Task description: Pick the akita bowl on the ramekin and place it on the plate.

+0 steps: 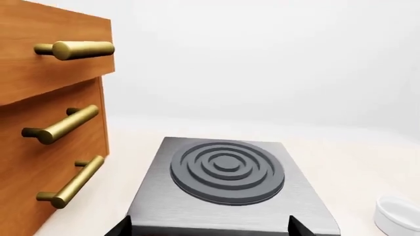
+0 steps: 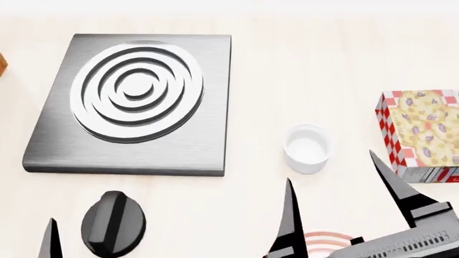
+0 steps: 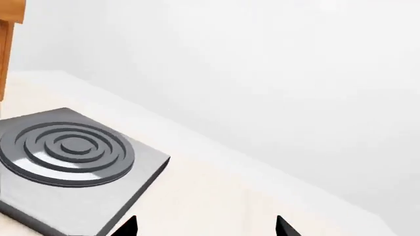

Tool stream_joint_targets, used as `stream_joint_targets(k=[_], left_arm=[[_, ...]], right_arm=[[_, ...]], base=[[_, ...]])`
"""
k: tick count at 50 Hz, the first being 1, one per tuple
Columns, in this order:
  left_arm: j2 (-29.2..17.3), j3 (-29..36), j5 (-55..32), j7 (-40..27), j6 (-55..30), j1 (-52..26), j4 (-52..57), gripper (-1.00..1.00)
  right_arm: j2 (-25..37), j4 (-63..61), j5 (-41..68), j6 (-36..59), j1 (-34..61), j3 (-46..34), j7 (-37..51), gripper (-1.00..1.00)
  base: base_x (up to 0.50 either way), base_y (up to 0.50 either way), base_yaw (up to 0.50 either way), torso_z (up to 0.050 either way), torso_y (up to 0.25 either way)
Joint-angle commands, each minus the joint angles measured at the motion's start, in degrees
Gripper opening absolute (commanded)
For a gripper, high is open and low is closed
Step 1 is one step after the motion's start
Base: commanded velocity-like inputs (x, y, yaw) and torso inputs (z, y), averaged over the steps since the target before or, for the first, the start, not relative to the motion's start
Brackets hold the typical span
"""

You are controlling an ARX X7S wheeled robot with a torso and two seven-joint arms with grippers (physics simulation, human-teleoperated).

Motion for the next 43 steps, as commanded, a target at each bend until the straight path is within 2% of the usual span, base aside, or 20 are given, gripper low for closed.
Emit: stream_joint_targets(k=[1,29,43], left_arm=[[-0.11,0.26,0.06,0.19,0.62,0.05,-0.15,1.0],[-0.18,1.06,0.3,0.08,1.16,0.01,-0.07,1.0],[-0.36,1.2,0.19,0.04,1.45,0.06,-0.07,1.0]], right_arm=[[-1.69,2.1,-2.41,-8.15,-3.49,1.35,6.49,1.0],[2.66,-0.32,-16.49,-26.94,-11.89,3.07,16.34,1.0],[2.47,0.02,-20.88,-29.92,-14.5,2.69,18.51,1.0]], base=[[0.0,0.0,0.0,0.0,0.25],[0.0,0.0,0.0,0.0,0.25],[0.0,0.0,0.0,0.0,0.25]])
